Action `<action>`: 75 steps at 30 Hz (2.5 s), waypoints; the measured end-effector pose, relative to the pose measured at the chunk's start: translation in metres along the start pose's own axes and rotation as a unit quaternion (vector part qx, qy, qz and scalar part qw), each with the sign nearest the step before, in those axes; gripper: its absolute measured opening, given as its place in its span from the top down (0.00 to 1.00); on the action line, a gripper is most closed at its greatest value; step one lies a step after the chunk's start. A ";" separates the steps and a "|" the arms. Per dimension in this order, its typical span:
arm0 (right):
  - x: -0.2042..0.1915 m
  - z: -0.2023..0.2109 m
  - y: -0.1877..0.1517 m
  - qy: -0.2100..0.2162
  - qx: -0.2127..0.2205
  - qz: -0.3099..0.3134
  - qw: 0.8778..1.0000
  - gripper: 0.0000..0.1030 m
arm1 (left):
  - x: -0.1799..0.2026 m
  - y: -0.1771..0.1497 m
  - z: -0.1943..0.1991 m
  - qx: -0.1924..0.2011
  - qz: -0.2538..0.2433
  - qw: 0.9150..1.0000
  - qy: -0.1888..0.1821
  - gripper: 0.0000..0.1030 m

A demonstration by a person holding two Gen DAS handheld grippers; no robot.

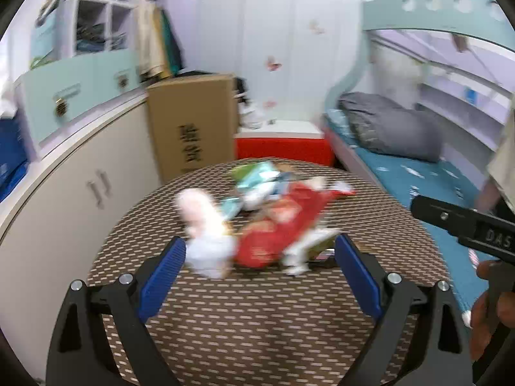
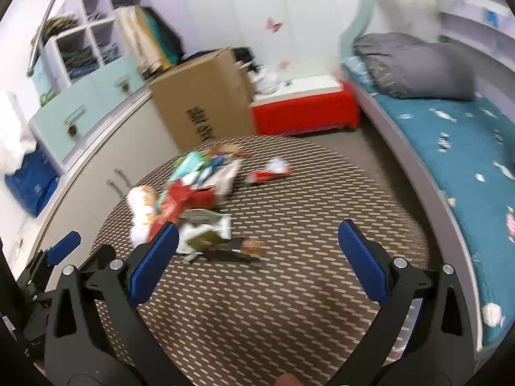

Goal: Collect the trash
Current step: 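Move both tools back toward the remaining trash on the table, then grasp the white plastic bag with the left tool while the right tool grasps the red snack bag, then carry both bags over the blue bin and open both tools to drop them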

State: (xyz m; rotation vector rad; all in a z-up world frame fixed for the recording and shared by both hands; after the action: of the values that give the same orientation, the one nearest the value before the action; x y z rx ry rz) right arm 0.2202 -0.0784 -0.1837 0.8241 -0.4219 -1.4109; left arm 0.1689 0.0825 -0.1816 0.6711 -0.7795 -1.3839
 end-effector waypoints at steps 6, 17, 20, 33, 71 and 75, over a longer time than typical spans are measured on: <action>-0.046 -0.048 0.007 0.039 -0.030 0.024 0.998 0.06 | -0.066 0.003 -0.024 -0.012 0.046 0.998 0.048 0.11; -0.068 -0.114 0.014 0.062 -0.092 0.018 0.994 0.52 | -0.089 0.019 -0.092 -0.049 0.048 0.997 0.044 0.11; -0.057 -0.104 0.012 0.089 -0.084 -0.003 0.993 0.58 | -0.083 0.017 -0.111 -0.066 0.038 0.997 0.030 0.11; -0.018 -0.027 0.014 0.124 -0.009 -0.029 0.992 0.61 | -0.069 0.001 -0.089 -0.071 0.045 0.996 -0.008 0.57; 0.355 0.127 -0.105 -0.202 0.059 -0.275 0.938 0.61 | 0.341 -0.040 -0.030 -0.114 -0.165 0.930 -0.309 0.58; 0.383 0.096 -0.136 -0.214 0.014 -0.302 0.929 0.60 | 0.386 -0.078 -0.066 -0.163 -0.208 0.918 -0.297 0.58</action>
State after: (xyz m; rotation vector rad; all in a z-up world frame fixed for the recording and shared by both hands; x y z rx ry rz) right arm 0.1161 -0.4668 -0.2974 0.6901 -0.5459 -2.1826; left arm 0.1844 -0.3105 -0.2493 0.1404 -0.8726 -2.1039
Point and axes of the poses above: each gripper's, at about its wrist camera, not at the fingertips, and z roughly against the way its jaws point, x to its right, y to its top, the point moved 2 cm from there along -z, roughly the way its jaws point, and after that the axes turned 6 degrees about -y, right-handed, at the moved point
